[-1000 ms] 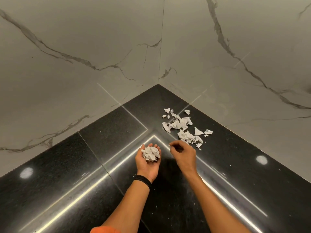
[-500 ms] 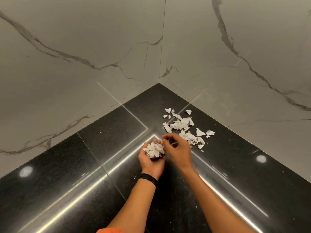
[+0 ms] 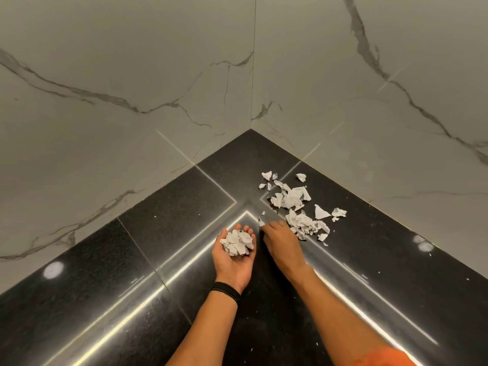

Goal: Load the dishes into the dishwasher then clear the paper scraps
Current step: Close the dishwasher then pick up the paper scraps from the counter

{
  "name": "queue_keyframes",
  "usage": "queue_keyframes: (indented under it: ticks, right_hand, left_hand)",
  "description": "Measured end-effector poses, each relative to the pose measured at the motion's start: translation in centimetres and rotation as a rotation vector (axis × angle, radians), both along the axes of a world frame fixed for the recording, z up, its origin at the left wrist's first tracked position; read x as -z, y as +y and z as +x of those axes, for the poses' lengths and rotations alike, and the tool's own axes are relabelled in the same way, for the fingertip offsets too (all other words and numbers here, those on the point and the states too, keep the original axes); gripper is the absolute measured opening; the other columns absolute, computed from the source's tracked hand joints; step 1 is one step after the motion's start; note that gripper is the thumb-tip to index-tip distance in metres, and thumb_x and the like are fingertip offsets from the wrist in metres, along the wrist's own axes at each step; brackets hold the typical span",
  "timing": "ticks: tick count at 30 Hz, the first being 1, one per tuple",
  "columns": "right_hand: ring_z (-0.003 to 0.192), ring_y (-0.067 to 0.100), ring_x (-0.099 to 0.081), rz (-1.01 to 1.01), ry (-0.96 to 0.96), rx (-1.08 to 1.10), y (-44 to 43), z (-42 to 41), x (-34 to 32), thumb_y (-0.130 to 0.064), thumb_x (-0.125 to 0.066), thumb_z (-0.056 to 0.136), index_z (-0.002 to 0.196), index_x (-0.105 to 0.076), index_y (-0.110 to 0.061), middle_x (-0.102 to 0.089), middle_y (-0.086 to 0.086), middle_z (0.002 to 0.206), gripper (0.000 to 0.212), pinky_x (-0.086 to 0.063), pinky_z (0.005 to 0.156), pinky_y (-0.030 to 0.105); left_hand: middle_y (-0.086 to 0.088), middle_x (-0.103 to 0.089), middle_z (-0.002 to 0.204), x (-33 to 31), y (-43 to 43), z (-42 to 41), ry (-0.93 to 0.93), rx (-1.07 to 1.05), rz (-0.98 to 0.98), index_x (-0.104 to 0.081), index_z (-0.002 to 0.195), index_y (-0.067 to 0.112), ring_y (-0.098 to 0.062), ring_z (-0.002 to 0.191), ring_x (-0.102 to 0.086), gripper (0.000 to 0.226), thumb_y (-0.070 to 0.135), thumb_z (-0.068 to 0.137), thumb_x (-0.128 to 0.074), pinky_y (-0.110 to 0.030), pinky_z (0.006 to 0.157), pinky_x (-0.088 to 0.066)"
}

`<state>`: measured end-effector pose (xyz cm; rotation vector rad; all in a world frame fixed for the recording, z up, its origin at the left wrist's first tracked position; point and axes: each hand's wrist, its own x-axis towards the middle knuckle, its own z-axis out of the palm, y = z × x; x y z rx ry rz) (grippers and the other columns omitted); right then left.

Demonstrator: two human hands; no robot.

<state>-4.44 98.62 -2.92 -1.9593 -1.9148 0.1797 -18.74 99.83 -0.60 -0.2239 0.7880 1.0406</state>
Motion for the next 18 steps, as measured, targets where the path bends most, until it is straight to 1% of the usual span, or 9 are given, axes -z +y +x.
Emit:
queue_keyframes:
  ticks: [4, 6, 8, 9, 11, 13, 15, 16, 18]
  right_hand:
    - [0.084, 0.002, -0.063, 0.112, 0.502, 0.301, -4.5, -0.4, -2.2, -0.009, -0.073, 0.087, 0.099, -0.076, -0.020, -0.071, -0.012, 0.091, 0.017, -0.050, 0.077, 0.018]
    - [0.087, 0.000, -0.066, 0.177, 0.656, 0.318, -5.3, -1.1, -4.1, -0.011, -0.074, 0.088, 0.101, -0.075, -0.022, -0.072, -0.014, 0.093, 0.017, -0.053, 0.079, 0.017]
    - [0.090, 0.003, -0.067, 0.214, 0.693, 0.225, -5.7, -2.5, -6.1, -0.014, -0.075, 0.088, 0.104, -0.074, -0.026, -0.071, -0.015, 0.096, 0.019, -0.053, 0.080, 0.017]
    - [0.090, 0.003, -0.066, 0.213, 0.673, 0.174, -5.8, -3.3, -6.7, -0.016, -0.076, 0.088, 0.105, -0.074, -0.027, -0.071, -0.015, 0.097, 0.020, -0.052, 0.079, 0.017]
    - [0.088, 0.003, -0.060, 0.173, 0.566, 0.087, -5.7, -4.5, -7.1, -0.021, -0.076, 0.086, 0.101, -0.075, -0.027, -0.070, -0.015, 0.092, 0.017, -0.048, 0.078, 0.016]
    - [0.086, 0.007, -0.055, 0.116, 0.443, -0.019, -5.4, -5.3, -7.1, -0.026, -0.073, 0.086, 0.096, -0.077, -0.026, -0.071, -0.013, 0.089, 0.010, -0.046, 0.079, 0.020]
    - [0.085, 0.006, -0.053, 0.132, 0.405, -0.099, -5.1, -5.6, -7.0, -0.026, -0.069, 0.089, 0.090, -0.076, -0.023, -0.073, -0.014, 0.090, 0.007, -0.042, 0.081, 0.022]
    - [0.085, 0.002, -0.053, 0.151, 0.460, -0.081, -4.9, -5.6, -7.1, -0.026, -0.069, 0.090, 0.090, -0.076, -0.023, -0.073, -0.014, 0.090, 0.007, -0.041, 0.081, 0.020]
    - [0.086, 0.001, -0.056, 0.208, 0.578, 0.057, -3.9, -5.0, -7.2, -0.027, -0.071, 0.090, 0.092, -0.076, -0.024, -0.071, -0.016, 0.087, 0.006, -0.042, 0.077, 0.015]
  left_hand:
    - [-0.019, -0.061, 0.132, -0.1, -0.6, 0.1, 0.035, 0.006, 0.027, -0.060, 0.132, 0.002, -0.030, 0.115, -0.061, 0.049, 0.036, 0.096, -0.055, -0.041, 0.106, -0.046]
    - [-0.018, -0.063, 0.125, -0.2, -0.9, 0.4, 0.038, 0.015, 0.030, -0.061, 0.129, 0.003, -0.029, 0.112, -0.062, 0.047, 0.036, 0.097, -0.056, -0.040, 0.104, -0.047]
    - [-0.015, -0.065, 0.111, -0.5, -0.9, 0.9, 0.030, 0.029, 0.036, -0.065, 0.115, 0.006, -0.027, 0.100, -0.063, 0.037, 0.036, 0.096, -0.056, -0.040, 0.103, -0.045]
    - [-0.013, -0.065, 0.103, -0.6, -0.9, 1.2, 0.015, 0.036, 0.045, -0.066, 0.107, 0.007, -0.026, 0.094, -0.063, 0.033, 0.037, 0.095, -0.056, -0.040, 0.102, -0.045]
    - [-0.012, -0.063, 0.095, -0.9, -0.9, 1.5, -0.024, 0.069, 0.057, -0.065, 0.099, 0.009, -0.025, 0.088, -0.062, 0.031, 0.038, 0.093, -0.057, -0.040, 0.097, -0.047]
    - [-0.012, -0.063, 0.095, -1.3, -0.9, 1.5, -0.069, 0.067, 0.080, -0.064, 0.099, 0.010, -0.026, 0.088, -0.063, 0.031, 0.038, 0.087, -0.059, -0.039, 0.093, -0.049]
    - [-0.012, -0.063, 0.098, -1.5, -0.9, 1.4, -0.097, 0.032, 0.088, -0.064, 0.099, 0.009, -0.027, 0.090, -0.063, 0.032, 0.037, 0.083, -0.059, -0.039, 0.100, -0.046]
    - [-0.013, -0.064, 0.099, -1.3, -0.6, 1.4, -0.113, 0.015, 0.081, -0.066, 0.098, 0.008, -0.027, 0.092, -0.063, 0.033, 0.037, 0.083, -0.059, -0.040, 0.106, -0.042]
    - [-0.014, -0.065, 0.102, -1.0, 0.0, 1.3, -0.149, -0.019, 0.054, -0.069, 0.098, 0.007, -0.028, 0.100, -0.061, 0.035, 0.037, 0.085, -0.059, -0.042, 0.116, -0.035]
